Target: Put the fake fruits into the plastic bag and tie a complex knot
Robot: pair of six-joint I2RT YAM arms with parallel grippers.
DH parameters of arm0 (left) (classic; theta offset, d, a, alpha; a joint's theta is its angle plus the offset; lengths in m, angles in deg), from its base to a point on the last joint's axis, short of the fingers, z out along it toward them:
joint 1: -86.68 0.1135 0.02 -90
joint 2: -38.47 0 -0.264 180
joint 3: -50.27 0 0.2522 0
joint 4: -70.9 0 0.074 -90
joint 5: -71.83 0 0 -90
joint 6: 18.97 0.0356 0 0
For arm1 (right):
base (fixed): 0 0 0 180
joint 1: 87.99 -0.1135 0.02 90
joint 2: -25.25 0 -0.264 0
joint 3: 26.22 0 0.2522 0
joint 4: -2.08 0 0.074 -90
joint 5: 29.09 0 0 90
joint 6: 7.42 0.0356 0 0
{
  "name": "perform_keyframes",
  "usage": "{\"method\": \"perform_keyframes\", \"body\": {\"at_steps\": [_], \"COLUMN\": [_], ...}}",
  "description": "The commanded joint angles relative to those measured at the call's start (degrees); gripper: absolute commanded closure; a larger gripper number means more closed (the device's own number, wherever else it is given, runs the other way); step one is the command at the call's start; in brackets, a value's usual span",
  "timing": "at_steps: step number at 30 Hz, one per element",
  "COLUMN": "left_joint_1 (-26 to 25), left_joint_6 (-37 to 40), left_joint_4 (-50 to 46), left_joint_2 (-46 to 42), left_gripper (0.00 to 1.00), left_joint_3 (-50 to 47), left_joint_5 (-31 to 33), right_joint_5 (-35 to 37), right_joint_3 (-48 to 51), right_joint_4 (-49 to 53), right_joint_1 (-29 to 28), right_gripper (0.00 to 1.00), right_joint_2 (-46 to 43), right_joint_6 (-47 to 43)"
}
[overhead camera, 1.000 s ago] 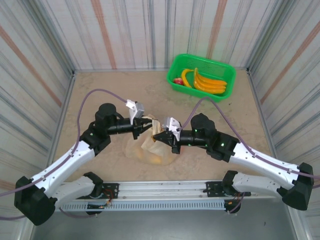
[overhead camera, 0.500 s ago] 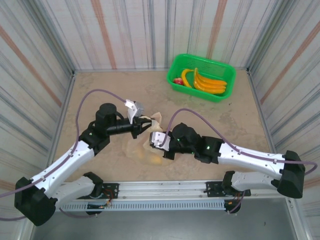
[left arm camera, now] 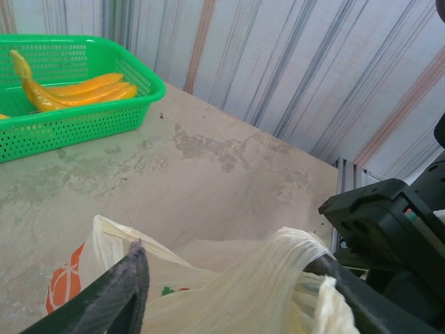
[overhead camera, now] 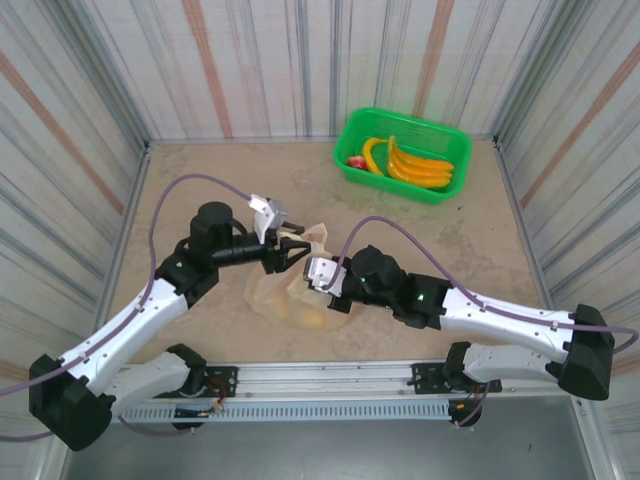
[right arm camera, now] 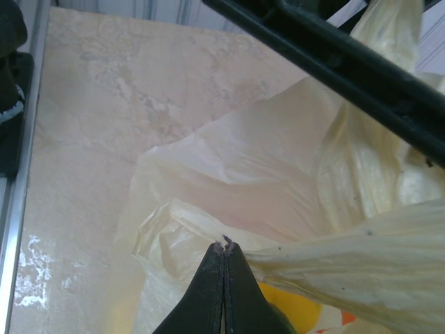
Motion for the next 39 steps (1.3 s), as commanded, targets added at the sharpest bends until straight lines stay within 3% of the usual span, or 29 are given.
{"method": "perform_keyframes", "body": {"at_steps": [1, 11, 22, 31, 39], "left_joint_1": [0.53, 0.83, 1.25, 1.67, 1.95], "left_joint_6": [-0.42, -0.23, 1.75, 0.52, -1.21], "left_joint_4": [-2.91, -6.68, -10.39, -6.69, -3.78], "left_joint_2": [-0.08, -1.71, -3.87, -5.14, -0.32], "left_gripper": [0.38, 0.35, 0.38, 0.27, 0.16], "left_joint_3": [2.12, 3.46, 4.32, 2.86, 3.62], "left_joint_5": [1.02, 1.78, 3.61, -0.51, -5.63], "right_joint_5": [-1.15, -4.14, -6.87, -9.14, -9.39], "right_joint_3": [1.15, 1.93, 2.48, 1.22, -0.20], "right_joint_4": [-1.06, -1.21, -2.43, -2.00, -2.31], "right_joint_1": [0.91, 2.95, 5.78, 6.03, 5.02], "right_gripper": [1.00, 1.00, 1.00, 1.00, 1.00], "right_joint_2": [-1.94, -3.07, -5.17, -3.74, -1.12], "right_joint_6": [-0.56, 1.11, 4.13, 4.84, 4.89]}}
